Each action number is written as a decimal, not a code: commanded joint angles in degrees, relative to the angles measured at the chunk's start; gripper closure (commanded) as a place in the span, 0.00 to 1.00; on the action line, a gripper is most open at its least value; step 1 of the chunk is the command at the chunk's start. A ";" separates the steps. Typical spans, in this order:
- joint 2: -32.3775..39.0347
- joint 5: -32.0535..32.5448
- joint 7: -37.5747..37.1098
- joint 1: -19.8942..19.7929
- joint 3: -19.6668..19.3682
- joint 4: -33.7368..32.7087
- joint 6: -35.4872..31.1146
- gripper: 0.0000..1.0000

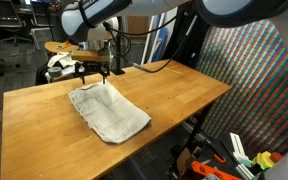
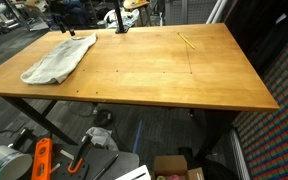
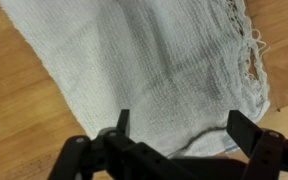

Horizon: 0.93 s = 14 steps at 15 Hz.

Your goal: Fold the towel in half

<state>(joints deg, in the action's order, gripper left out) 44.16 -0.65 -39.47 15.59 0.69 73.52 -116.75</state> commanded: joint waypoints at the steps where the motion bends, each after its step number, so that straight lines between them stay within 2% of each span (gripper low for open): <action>1: 5.45 -2.52 -2.86 -0.45 0.00 -7.34 -2.79 0.00; 6: 9.75 -2.19 -7.12 0.20 -1.34 -9.51 -11.93 0.00; 10: 10.68 -1.11 -7.16 0.26 -2.68 -8.79 -14.71 0.00; 14: 8.87 1.22 -5.02 0.13 -4.12 -5.37 -14.16 0.00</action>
<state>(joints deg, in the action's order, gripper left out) 54.05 -1.12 -45.51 15.30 -2.13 67.00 -130.40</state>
